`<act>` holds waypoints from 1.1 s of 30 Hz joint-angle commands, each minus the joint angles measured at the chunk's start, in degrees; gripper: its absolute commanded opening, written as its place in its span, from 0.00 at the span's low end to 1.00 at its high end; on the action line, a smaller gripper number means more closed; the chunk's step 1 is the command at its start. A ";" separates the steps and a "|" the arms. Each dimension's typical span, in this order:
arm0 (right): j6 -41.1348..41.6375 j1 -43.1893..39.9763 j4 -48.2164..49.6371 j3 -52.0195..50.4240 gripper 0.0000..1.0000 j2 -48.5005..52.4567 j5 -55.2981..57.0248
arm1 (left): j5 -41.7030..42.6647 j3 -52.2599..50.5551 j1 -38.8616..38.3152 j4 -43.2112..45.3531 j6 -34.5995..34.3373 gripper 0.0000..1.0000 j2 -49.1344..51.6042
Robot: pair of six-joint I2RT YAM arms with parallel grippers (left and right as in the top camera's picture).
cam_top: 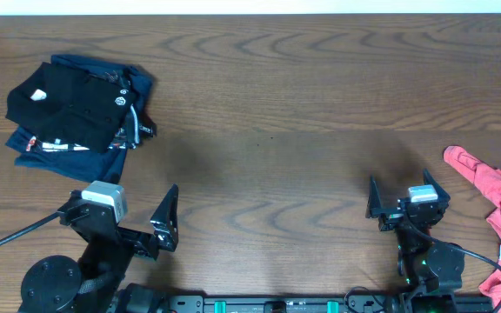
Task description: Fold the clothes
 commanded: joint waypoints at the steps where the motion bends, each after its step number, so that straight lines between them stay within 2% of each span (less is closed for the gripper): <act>1: -0.66 0.66 -0.20 -0.09 0.99 -0.37 -0.22 | -0.90 -0.15 -0.31 0.20 0.76 0.98 -0.11; 6: -0.66 0.66 -0.20 -0.09 0.99 -0.37 -0.22 | -1.60 -0.24 -0.13 -0.46 1.66 0.98 -0.59; 11: -0.66 0.66 -0.20 -0.09 0.99 -0.37 -0.22 | -2.40 -1.77 5.70 -7.58 2.97 0.98 -1.95; 18: -0.66 0.66 -0.20 -0.09 0.99 -0.37 -0.22 | -4.20 -14.40 11.58 -5.66 3.17 0.98 -8.76; 21: -0.66 0.66 -0.20 -0.09 0.99 -0.37 -0.22 | -5.01 -21.64 11.82 -2.38 3.17 0.98 -13.07; 27: -0.66 0.66 -0.20 -0.09 0.99 -0.37 -0.22 | -5.01 -35.28 12.90 10.49 3.15 0.98 -21.18; 33: -0.66 0.66 -0.20 -0.09 0.99 -0.37 -0.22 | -5.20 -43.28 12.96 22.80 3.23 0.98 -21.70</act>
